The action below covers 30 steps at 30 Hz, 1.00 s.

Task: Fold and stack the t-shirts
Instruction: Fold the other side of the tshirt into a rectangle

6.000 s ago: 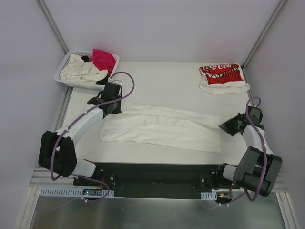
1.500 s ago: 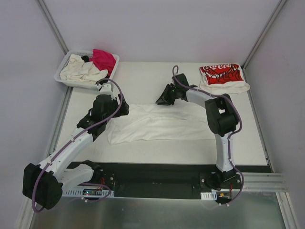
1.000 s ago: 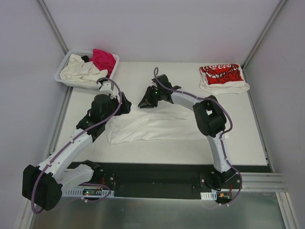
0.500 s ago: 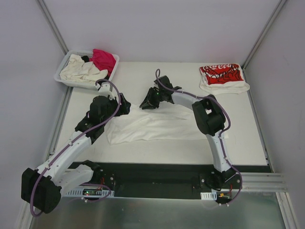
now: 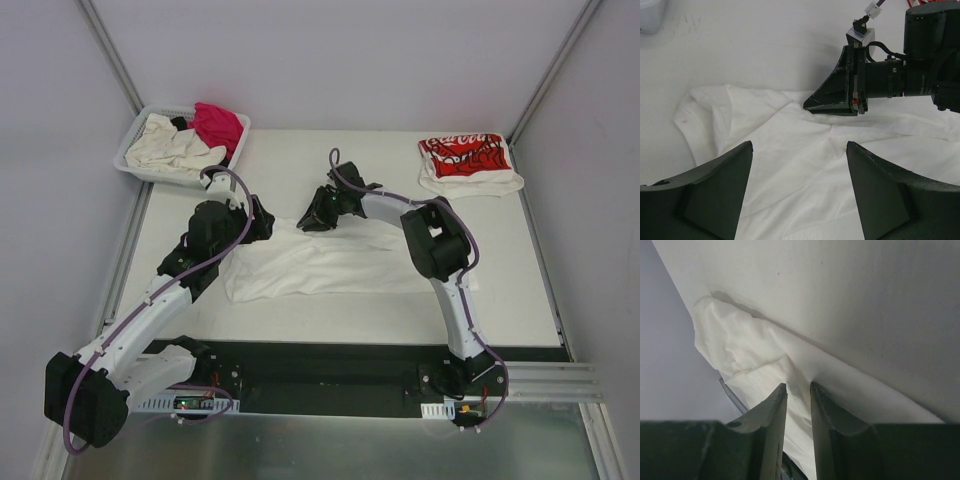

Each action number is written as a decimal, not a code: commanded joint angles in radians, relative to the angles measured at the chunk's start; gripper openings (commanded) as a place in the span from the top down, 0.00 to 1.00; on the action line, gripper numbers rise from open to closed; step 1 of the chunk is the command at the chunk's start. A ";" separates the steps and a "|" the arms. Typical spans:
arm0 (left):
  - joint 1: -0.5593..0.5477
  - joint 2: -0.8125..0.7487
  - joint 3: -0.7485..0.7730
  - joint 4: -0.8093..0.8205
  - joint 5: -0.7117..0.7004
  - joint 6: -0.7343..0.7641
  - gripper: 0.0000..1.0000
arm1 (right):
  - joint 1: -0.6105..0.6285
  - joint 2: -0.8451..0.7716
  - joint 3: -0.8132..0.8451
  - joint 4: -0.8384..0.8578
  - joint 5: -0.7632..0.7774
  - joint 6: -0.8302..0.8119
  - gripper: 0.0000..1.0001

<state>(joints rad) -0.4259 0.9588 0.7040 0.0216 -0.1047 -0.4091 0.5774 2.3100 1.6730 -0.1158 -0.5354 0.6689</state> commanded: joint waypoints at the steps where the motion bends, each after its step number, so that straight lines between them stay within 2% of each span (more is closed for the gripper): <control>1: -0.004 -0.020 -0.009 0.032 0.013 0.010 0.25 | -0.002 0.014 0.028 0.016 -0.009 0.008 0.72; 30: 0.006 0.000 -0.024 0.038 0.016 0.001 0.26 | 0.045 0.058 0.091 0.038 -0.032 0.052 0.71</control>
<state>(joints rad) -0.4244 0.9611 0.6872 0.0223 -0.1043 -0.4091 0.6117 2.3577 1.7187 -0.0891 -0.5404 0.7025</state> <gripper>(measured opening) 0.746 0.292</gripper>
